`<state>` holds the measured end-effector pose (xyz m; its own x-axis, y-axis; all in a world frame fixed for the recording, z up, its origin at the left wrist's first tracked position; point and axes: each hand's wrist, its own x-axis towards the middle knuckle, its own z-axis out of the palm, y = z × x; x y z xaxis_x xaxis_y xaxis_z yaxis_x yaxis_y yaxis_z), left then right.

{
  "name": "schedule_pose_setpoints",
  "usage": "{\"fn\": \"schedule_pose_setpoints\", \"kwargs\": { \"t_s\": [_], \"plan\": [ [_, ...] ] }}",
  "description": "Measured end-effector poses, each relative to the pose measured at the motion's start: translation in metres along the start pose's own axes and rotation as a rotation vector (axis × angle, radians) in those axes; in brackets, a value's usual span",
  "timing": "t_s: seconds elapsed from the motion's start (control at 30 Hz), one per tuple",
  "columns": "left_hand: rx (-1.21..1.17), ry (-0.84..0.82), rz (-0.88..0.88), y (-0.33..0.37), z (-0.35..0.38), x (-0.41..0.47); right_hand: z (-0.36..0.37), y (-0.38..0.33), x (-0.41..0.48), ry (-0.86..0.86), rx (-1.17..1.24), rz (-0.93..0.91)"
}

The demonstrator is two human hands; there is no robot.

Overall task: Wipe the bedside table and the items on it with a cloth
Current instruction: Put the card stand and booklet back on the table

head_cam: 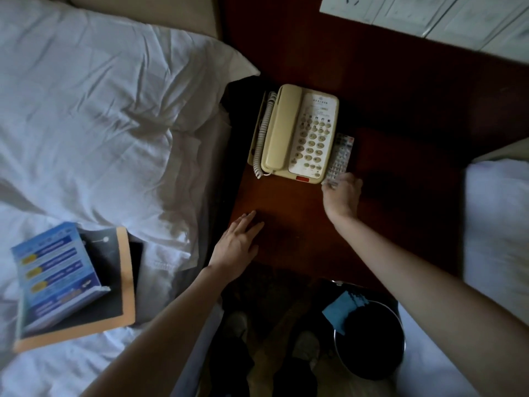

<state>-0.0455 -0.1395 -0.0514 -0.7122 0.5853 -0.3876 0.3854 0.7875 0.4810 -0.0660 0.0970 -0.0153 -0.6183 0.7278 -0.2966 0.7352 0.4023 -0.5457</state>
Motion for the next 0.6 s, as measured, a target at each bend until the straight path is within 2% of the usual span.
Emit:
{"fn": "schedule_pose_setpoints", "kwargs": {
  "t_s": [0.17, 0.3, 0.4, 0.6],
  "plan": [
    [-0.220, 0.227, -0.084, -0.005, -0.018, -0.020, 0.007, -0.002, -0.042, -0.131, 0.074, -0.041],
    [-0.299, 0.430, -0.214, -0.022, -0.034, -0.058, 0.018, -0.016, -0.082, -0.264, 0.142, -0.068],
    [-0.393, 0.515, -0.304, -0.038, -0.048, -0.096, 0.030, -0.031, -0.117, -0.404, 0.167, -0.101],
    [-0.392, 0.725, -0.452, -0.079, -0.075, -0.187, 0.074, -0.063, -0.204, -0.679, 0.289, -0.095]
  ]
}}
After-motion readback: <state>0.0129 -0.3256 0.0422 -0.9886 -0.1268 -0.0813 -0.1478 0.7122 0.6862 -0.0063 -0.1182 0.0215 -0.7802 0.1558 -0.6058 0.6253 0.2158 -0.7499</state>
